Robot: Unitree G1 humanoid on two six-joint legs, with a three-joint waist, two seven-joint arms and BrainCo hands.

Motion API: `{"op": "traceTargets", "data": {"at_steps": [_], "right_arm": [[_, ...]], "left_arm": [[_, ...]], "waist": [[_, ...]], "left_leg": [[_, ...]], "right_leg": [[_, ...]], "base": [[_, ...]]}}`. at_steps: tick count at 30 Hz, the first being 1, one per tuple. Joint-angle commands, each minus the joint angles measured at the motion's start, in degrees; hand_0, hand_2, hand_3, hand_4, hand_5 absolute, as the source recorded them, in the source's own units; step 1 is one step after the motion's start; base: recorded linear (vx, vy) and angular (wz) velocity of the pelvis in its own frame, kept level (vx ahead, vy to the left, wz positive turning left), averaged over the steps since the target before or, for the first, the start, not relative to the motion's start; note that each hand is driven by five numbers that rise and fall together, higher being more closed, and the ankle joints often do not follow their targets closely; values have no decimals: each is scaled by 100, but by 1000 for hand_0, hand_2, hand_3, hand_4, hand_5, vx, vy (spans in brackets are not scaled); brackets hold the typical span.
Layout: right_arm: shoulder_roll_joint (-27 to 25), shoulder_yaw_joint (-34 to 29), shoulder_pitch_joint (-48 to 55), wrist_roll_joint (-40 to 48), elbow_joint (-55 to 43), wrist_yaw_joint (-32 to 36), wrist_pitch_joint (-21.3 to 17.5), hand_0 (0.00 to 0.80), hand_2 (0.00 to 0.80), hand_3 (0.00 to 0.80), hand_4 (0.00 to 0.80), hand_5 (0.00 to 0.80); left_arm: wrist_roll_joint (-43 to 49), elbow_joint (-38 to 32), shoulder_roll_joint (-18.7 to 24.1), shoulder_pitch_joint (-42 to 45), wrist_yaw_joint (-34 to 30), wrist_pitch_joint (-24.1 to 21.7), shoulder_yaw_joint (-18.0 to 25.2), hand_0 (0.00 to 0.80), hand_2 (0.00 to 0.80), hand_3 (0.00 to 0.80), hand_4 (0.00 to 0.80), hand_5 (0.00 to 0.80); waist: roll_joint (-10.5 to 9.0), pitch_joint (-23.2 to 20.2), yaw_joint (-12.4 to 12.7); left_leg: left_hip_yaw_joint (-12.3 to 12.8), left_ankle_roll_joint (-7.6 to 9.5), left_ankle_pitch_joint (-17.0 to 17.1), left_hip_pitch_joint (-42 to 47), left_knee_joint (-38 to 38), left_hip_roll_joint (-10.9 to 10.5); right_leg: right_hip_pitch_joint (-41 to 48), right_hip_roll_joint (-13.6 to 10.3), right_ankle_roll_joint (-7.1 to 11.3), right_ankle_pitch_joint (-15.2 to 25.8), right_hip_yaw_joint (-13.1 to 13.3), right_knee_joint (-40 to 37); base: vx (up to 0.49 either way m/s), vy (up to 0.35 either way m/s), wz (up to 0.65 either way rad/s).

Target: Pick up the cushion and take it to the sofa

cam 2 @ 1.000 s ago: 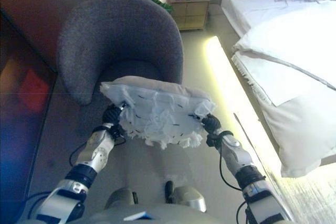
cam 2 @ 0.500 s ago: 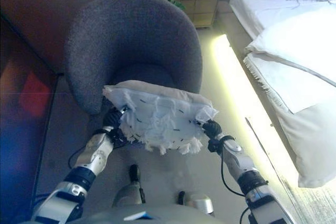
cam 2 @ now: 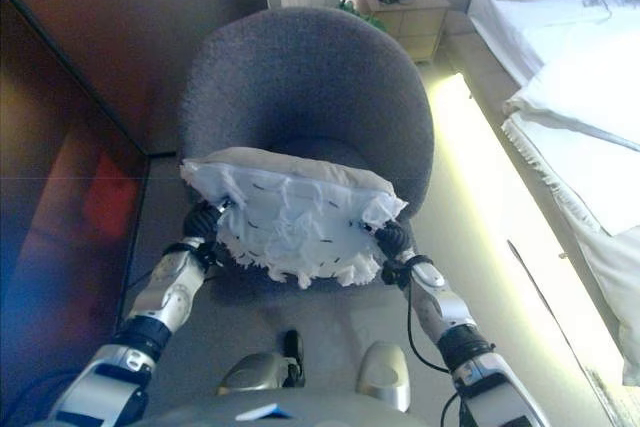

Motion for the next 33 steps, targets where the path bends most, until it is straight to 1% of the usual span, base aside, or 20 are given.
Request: {"op": "traceTargets", "data": {"at_steps": [1,3,5,6,8,13,14,15,16,19,20,22,25,27,29,30,31,32,33], "right_arm": [[344,189,-263,116,-562,84,-565,800,800,800,800,800],[272,131,-286,249,-642,86,-495,800,800,800,800,800],[194,-4,-333,305,-589,213,-427,800,800,800,800,800],[175,-95,-332,308,-556,308,-391,800,800,800,800,800],[146,-246,-258,265,-564,494,-313,800,800,800,800,800],[144,-260,-241,249,-578,508,-309,800,800,800,800,800],[100,-240,-359,205,-587,529,-440,800,800,800,800,800],[78,-143,-865,229,-494,421,-567,800,800,800,800,800],[41,-119,-1110,196,-471,329,-610,800,800,800,800,800],[16,-34,-1862,58,-358,89,-702,800,800,800,800,800],[48,14,-2108,32,-297,18,-728,800,800,800,800,800],[77,120,-2526,-60,-228,-167,-751,800,800,800,800,800],[41,244,-3037,-32,-42,-336,-744,800,800,800,800,800],[66,280,-3184,-75,30,-425,-691,800,800,800,800,800],[81,298,-3260,-39,60,-454,-625,800,800,800,800,800],[79,314,-3281,4,72,-455,-572,800,800,800,800,800],[88,315,-3308,-7,75,-456,-543,800,800,800,800,800],[95,324,-3344,-27,101,-455,-529,800,800,800,800,800],[100,337,-3417,-35,142,-451,-536,800,800,800,800,800]], "left_arm": [[36,-238,-207,-514,-284,-373,-321,800,800,800,800,800],[77,-245,-199,-520,-305,-390,-368,800,800,800,800,800],[133,-329,-214,-481,-329,-371,-369,800,800,800,800,800],[190,-400,-253,-422,-328,-340,-328,800,800,800,800,800],[288,-534,-295,-257,-264,-290,-223,800,800,800,800,800],[292,-550,-299,-229,-237,-292,-211,800,800,800,800,800],[259,-504,-323,-202,18,-482,-135,800,800,800,800,800],[258,-366,-336,-451,234,-818,-168,800,800,800,800,800],[231,-368,-324,-582,333,-969,-205,800,800,800,800,800],[296,-492,-290,-958,618,-1113,-265,800,800,800,800,800],[304,-449,-290,-1103,721,-1155,-302,800,800,800,800,800],[246,-282,-315,-1426,850,-1265,-354,800,800,800,800,800],[110,-130,-343,-1860,938,-1300,-356,800,800,800,800,800],[190,-132,-398,-2009,1053,-1238,-347,800,800,800,800,800],[244,-114,-408,-2109,1128,-1144,-318,800,800,800,800,800],[275,-79,-416,-2146,1153,-1100,-311,800,800,800,800,800],[285,-58,-418,-2194,1172,-1062,-304,800,800,800,800,800],[293,-20,-436,-2249,1189,-1000,-296,800,800,800,800,800],[329,45,-438,-2340,1214,-926,-296,800,800,800,800,800]], "waist": [[-84,-374,-285],[-183,-292,-392],[-224,-255,-389],[-241,-254,-356],[-304,-287,-248],[-313,-288,-238],[-359,-281,-42],[-341,-99,-2],[-322,27,3],[-221,412,47],[-175,525,58],[-89,685,41],[5,834,-4],[33,885,-1],[47,928,11],[58,956,27],[60,963,23],[75,990,34],[88,1015,38]], "left_leg": [[-131,-153,-372,-2,317,65],[-131,-182,-520,91,363,79],[-141,-207,-602,115,429,133],[-164,-220,-622,119,486,154],[-165,-263,-716,113,693,171],[-169,-271,-742,115,740,175],[-220,-404,-949,-197,1373,307],[-303,-488,-1081,-750,1985,396],[-321,-507,-1140,-1032,2240,421],[-433,-583,-1180,-1794,2921,465],[-473,-584,-1259,-2011,3108,476],[-576,-600,-1271,-2432,3485,472],[-671,-597,-1425,-2918,3984,480],[-738,-606,-1534,-3109,4316,486],[-776,-622,-1621,-3199,4526,497],[-817,-665,-1808,-3147,4658,510],[-814,-653,-1637,-3215,4620,496],[-844,-701,-1809,-3159,4712,505],[-851,-712,-1804,-3163,4712,499]], "right_leg": [[-5,319,124,1500,-18,-1826],[-146,384,198,1585,78,-2286],[-128,349,235,1606,133,-2337],[-55,302,242,1593,121,-2321],[161,140,243,1539,-21,-2426],[204,117,241,1524,-51,-2461],[457,90,96,766,-420,-2759],[180,116,-12,526,-402,-2523],[-48,116,-65,454,-402,-2332],[-732,124,-191,261,-450,-1645],[-950,129,-241,159,-450,-1374],[-1344,143,-323,24,-411,-946],[-1836,139,-448,-206,-316,-338],[-2001,107,-505,-371,-279,-1],[-2094,78,-523,-470,-258,227],[-2056,78,-487,-660,-229,380],[-2108,52,-519,-520,-242,332],[-2064,56,-473,-691,-215,447],[-2069,52,-465,-694,-209,463]], "base": [[163,-98,24],[124,-72,51],[124,-36,56],[174,-41,46],[202,-64,47],[57,-35,5],[98,-184,-7],[18,-218,-11],[-187,-116,-10],[-265,-64,1],[-246,-27,22],[-210,-31,16],[-162,-24,18],[-47,-34,16],[54,-23,10],[44,-4,2],[122,-5,-3],[49,4,-3],[116,-4,-3]]}}
